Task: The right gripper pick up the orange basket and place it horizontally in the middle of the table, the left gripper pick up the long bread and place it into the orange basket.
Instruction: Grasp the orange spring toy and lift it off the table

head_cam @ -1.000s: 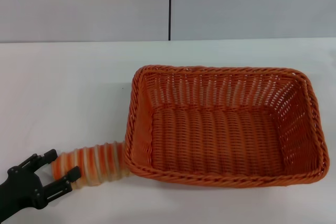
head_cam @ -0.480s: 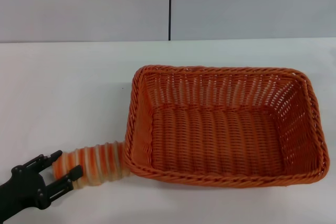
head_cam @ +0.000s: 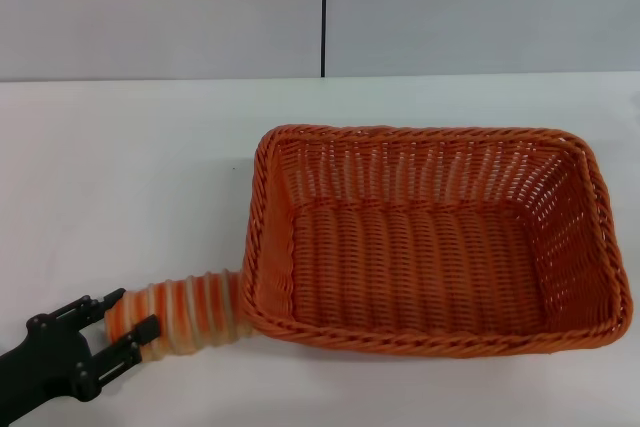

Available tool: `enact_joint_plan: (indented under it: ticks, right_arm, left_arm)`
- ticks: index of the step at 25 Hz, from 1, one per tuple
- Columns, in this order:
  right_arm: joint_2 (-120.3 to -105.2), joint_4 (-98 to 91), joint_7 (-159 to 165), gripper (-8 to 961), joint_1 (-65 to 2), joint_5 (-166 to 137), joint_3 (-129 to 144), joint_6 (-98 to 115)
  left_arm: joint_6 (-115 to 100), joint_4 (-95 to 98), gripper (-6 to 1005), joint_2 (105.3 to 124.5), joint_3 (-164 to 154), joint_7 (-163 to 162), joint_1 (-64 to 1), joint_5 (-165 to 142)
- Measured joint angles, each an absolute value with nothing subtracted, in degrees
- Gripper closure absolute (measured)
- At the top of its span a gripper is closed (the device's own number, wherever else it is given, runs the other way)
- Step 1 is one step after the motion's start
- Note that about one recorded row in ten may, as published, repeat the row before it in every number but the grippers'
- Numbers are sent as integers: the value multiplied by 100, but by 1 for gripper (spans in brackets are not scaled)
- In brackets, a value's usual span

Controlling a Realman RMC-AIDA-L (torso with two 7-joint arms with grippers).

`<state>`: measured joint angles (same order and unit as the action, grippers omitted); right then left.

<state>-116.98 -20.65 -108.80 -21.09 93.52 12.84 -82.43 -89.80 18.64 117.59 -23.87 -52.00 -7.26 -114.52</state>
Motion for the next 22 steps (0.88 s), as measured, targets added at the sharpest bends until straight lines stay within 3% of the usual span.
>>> enact_joint_plan:
  ticks: [22]
  right_arm:
    - [-11697, -1988, -10910, 385, -2108, 9352, 1283, -8185]
  left_arm:
    - [-8979, 1863, 562, 11760, -2355, -5194, -774, -11434]
